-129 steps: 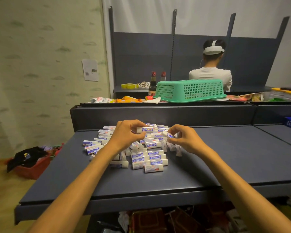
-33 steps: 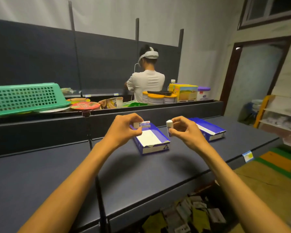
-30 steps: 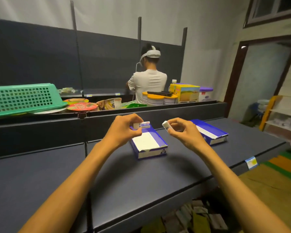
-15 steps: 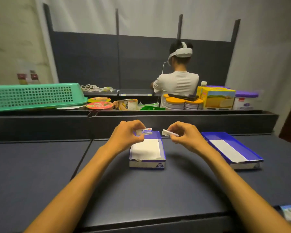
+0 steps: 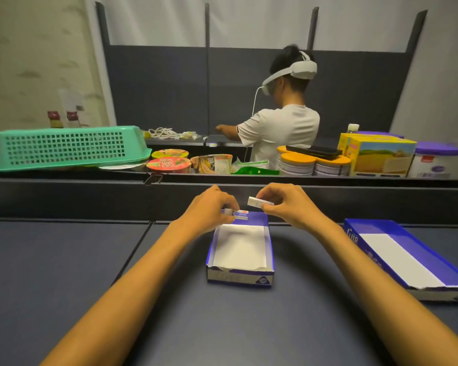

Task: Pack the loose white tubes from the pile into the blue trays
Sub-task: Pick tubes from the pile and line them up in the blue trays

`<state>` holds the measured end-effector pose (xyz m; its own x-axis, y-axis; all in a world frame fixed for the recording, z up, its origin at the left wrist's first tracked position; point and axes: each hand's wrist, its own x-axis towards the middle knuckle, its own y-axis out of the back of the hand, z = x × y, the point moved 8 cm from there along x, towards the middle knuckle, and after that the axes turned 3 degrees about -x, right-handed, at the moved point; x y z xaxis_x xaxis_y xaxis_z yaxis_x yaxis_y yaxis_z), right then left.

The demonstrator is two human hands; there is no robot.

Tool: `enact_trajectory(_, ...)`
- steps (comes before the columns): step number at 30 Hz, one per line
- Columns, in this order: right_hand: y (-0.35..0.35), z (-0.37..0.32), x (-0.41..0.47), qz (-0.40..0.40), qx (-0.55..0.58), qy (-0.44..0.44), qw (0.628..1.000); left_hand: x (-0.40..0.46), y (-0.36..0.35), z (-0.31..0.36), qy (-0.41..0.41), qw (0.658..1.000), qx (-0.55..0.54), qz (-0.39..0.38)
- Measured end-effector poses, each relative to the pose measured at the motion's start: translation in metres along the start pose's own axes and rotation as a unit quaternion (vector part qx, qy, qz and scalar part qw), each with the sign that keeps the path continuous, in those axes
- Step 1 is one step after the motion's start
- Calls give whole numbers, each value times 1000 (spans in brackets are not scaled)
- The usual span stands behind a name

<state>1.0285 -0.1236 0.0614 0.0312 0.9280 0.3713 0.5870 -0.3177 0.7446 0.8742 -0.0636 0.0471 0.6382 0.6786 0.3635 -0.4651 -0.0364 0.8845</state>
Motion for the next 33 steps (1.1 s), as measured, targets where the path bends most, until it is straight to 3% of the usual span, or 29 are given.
enact_trajectory(7, -4, 10, 3, 6, -7, -7, 1000, 16, -25, 3, -17, 997, 74, -34)
enact_trajectory(22, -12, 17, 1, -15, -3, -11, 1000, 13, -25, -9, 36, 997, 48, -53)
enact_trajectory(33, -14, 21, -3, -28, -8, -9, 1000, 13, -26, -9, 27, 996, 65, -50)
